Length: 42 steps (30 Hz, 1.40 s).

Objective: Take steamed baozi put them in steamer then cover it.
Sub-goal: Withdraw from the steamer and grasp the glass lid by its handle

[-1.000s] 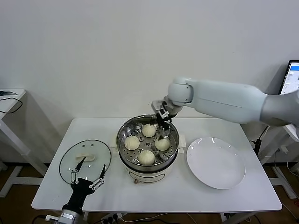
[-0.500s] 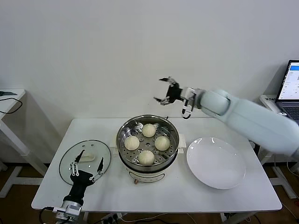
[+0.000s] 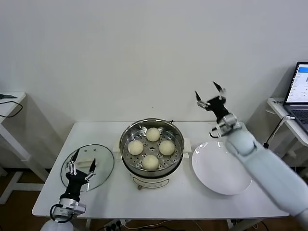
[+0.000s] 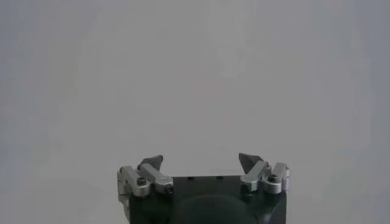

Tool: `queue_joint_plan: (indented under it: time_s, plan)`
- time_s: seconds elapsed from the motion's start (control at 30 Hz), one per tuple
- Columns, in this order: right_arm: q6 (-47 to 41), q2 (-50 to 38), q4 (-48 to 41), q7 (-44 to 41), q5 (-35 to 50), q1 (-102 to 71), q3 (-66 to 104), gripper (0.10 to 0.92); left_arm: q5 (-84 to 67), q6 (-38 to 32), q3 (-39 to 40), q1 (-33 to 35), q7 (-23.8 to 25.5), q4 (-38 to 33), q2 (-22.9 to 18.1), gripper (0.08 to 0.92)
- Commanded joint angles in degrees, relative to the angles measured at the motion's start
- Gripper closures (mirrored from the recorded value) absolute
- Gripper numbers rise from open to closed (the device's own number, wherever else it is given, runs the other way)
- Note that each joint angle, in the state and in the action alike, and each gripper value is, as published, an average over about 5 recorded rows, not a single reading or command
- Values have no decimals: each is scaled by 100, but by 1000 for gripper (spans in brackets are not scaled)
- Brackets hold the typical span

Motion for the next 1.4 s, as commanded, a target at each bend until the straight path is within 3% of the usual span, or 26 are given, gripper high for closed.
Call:
queue_joint_plan:
  time_s: [0.03, 0.63, 1.4]
  plan:
    - [569, 1110, 150, 425, -314, -2623, 2514, 203, 3001, 402, -333, -244, -93, 826, 59, 177]
    - [586, 1612, 209, 335, -518, -3052, 2736, 203, 3500, 31, -118, -768, -919, 1820, -178, 177]
    - [589, 1670, 192, 302, -661, -3065, 2634, 203, 3411, 29, -61, -1417, -808, 2406, -278, 177]
